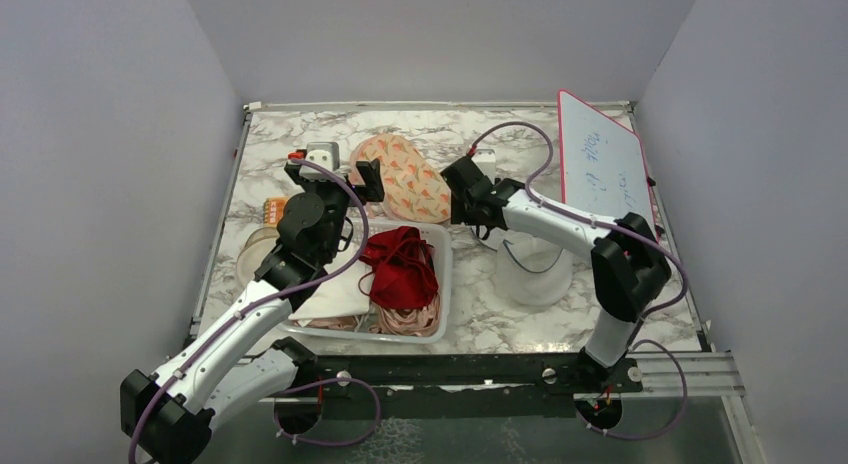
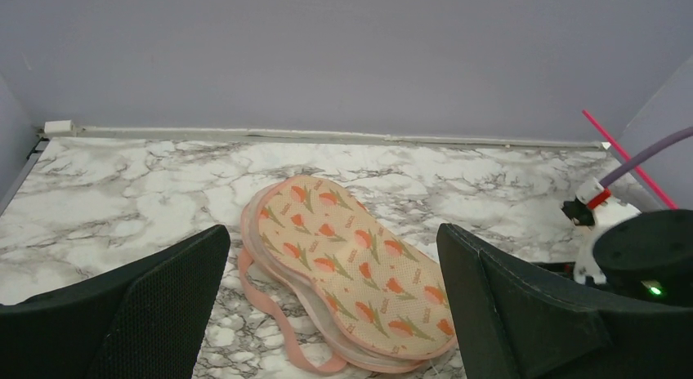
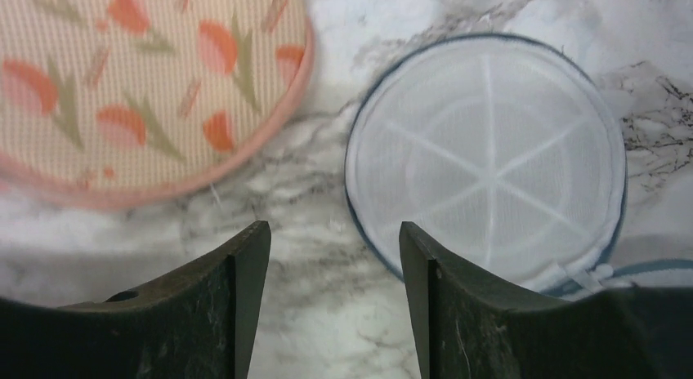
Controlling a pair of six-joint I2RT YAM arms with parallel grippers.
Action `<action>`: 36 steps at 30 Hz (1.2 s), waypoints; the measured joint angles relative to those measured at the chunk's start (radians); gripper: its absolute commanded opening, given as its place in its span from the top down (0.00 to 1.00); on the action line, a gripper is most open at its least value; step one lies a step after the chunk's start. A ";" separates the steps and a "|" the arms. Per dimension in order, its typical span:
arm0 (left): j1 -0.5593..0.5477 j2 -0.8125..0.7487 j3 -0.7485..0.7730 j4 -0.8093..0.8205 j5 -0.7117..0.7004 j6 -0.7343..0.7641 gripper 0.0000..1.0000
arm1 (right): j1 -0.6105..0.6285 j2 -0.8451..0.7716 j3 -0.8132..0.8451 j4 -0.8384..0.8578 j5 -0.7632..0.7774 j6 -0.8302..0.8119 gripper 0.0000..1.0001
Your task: Unzip the laundry bag and remove the bra
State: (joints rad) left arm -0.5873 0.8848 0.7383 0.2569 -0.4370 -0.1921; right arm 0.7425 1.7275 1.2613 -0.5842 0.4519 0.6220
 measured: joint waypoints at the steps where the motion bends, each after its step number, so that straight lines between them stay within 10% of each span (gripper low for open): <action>1: -0.002 0.000 0.000 0.000 0.001 0.000 0.06 | -0.008 0.032 0.029 -0.004 0.019 0.027 0.43; 24: -0.004 0.006 0.000 0.000 0.006 0.000 0.06 | -0.140 0.344 0.207 0.009 0.024 0.292 0.60; 30: -0.004 0.016 0.000 0.000 0.007 0.000 0.06 | -0.142 0.345 0.208 0.000 0.031 0.372 0.96; 36: -0.004 0.019 0.000 0.000 0.008 0.000 0.06 | -0.143 0.325 0.171 0.040 0.026 0.405 0.99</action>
State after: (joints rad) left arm -0.5915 0.9039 0.7383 0.2565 -0.4294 -0.1925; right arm 0.5999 2.0529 1.4322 -0.5446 0.4782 1.0267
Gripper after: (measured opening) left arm 0.936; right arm 0.015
